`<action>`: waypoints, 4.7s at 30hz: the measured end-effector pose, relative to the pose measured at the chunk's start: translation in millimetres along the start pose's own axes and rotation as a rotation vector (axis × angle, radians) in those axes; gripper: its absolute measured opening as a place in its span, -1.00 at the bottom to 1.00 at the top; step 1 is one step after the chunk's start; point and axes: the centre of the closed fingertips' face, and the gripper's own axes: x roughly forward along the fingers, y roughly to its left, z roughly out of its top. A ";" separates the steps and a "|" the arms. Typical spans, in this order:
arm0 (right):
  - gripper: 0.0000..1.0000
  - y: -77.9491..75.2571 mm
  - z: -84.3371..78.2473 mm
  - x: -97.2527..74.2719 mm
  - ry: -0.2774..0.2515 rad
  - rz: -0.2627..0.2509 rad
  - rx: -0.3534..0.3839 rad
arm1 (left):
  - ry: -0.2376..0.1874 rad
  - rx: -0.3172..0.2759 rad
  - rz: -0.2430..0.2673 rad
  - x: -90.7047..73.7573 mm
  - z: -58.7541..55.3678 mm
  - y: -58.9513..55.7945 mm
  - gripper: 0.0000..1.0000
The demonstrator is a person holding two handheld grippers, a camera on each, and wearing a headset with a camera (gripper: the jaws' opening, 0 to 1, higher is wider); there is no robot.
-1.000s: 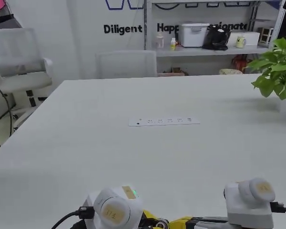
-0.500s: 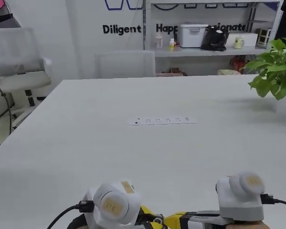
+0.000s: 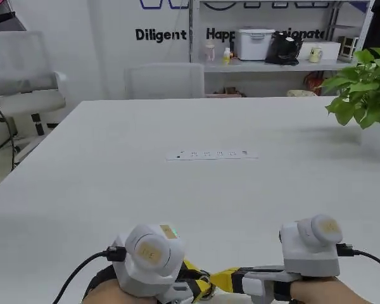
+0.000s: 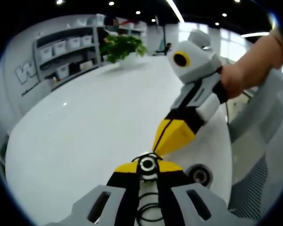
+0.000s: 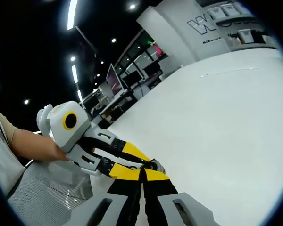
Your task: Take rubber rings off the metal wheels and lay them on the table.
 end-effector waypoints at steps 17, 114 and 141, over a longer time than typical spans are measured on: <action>-1.00 1.4 17.9 -0.9 -0.033 0.008 -0.002 | -0.080 -0.041 -0.068 -37.4 29.9 3.8 -0.50; 0.54 35.6 -3.6 -94.0 0.046 -0.162 -0.413 | -0.178 -0.191 0.043 -183.4 -13.9 -2.9 0.63; 0.54 39.6 -19.2 -103.9 0.050 -0.178 -0.408 | -0.158 -0.207 0.066 -192.6 -22.8 -5.6 0.65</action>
